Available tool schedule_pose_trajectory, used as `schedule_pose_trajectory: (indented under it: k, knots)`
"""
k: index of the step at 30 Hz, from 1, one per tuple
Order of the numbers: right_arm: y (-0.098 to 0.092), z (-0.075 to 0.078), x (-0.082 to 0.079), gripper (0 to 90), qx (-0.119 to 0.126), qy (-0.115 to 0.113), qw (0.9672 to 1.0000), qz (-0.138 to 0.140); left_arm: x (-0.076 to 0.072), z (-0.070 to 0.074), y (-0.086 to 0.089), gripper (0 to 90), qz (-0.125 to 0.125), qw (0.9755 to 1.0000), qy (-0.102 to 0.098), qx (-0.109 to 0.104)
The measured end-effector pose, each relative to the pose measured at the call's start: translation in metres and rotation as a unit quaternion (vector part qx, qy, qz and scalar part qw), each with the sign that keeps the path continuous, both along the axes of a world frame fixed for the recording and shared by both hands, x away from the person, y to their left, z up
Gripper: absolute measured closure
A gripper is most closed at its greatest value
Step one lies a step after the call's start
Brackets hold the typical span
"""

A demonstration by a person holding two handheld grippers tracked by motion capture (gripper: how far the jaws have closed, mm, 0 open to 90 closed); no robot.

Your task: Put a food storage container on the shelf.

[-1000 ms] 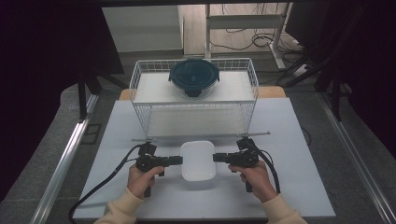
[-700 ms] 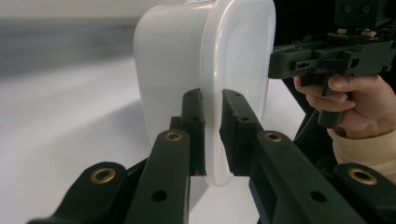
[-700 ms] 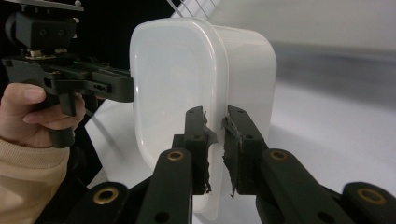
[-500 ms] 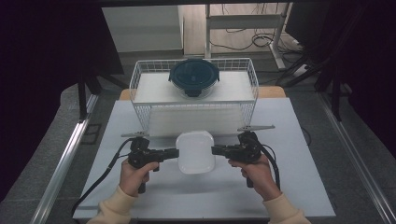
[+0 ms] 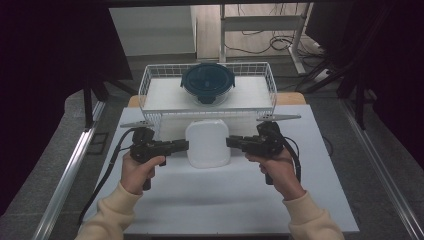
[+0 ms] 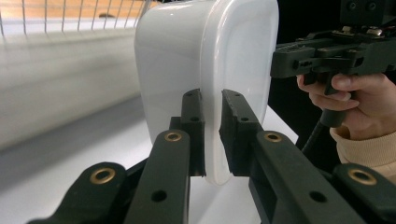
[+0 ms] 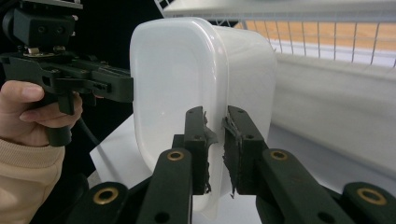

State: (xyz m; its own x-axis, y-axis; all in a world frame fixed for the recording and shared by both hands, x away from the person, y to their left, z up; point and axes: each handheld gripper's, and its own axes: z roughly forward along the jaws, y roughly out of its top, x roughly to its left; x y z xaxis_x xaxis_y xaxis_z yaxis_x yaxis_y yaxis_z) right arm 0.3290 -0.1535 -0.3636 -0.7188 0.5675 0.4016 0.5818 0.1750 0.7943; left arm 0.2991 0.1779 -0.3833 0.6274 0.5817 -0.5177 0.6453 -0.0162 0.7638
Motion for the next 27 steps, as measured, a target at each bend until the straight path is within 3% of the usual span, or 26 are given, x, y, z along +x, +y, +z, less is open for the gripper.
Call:
schedule_pose_trajectory:
  k: [12, 20, 27]
  knots:
    - [0.002, 0.033, 0.001, 79.3, 0.004, -0.028, 0.9996, 0.003, 0.004, 0.029, 0.004, 80.3, -0.002, 0.9996, -0.026, -0.004]
    - [0.006, 0.060, -0.002, 79.2, 0.005, -0.053, 0.9985, 0.007, 0.006, 0.054, 0.009, 80.0, -0.001, 0.9990, -0.044, -0.010]
    - [0.012, 0.086, 0.006, 79.3, 0.000, -0.070, 0.9975, 0.011, 0.015, 0.080, 0.014, 79.6, 0.006, 0.9980, -0.062, -0.006]
